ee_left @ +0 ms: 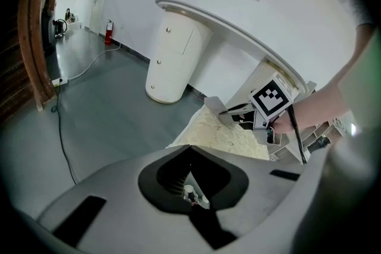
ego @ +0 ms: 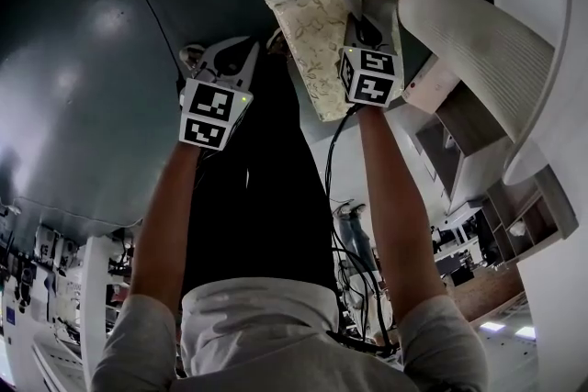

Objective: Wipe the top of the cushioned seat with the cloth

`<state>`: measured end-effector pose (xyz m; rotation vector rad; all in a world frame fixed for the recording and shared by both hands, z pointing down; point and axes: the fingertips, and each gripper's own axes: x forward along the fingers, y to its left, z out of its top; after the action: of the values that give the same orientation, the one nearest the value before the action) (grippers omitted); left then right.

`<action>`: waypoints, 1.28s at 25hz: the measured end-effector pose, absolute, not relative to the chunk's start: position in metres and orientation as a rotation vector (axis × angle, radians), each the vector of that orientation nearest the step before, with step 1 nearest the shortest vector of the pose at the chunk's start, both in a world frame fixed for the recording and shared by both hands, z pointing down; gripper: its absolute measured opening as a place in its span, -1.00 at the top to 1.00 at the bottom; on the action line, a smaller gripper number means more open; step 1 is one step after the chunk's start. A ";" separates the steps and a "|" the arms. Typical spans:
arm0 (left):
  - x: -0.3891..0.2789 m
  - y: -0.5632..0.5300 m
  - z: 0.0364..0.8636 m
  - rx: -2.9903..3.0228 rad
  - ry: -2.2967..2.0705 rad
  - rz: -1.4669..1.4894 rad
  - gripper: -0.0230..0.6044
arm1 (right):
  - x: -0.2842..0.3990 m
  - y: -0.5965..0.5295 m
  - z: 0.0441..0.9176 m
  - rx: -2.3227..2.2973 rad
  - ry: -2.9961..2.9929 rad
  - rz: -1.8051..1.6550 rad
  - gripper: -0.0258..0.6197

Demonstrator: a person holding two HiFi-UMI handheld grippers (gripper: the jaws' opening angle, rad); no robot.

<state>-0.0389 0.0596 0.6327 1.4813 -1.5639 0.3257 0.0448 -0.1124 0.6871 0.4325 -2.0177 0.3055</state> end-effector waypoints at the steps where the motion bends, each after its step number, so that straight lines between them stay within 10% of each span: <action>1: -0.040 0.061 0.633 1.482 -1.565 0.323 0.88 | 0.043 -0.110 0.687 0.426 -2.017 0.303 0.84; 32: -0.096 0.151 0.624 1.303 -1.727 0.183 0.88 | -0.025 0.039 0.690 0.110 -1.979 0.234 0.84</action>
<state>-0.0956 0.1508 0.6242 1.3030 -1.7273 0.1834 -0.0249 0.0393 0.6903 0.1103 -1.9788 0.2337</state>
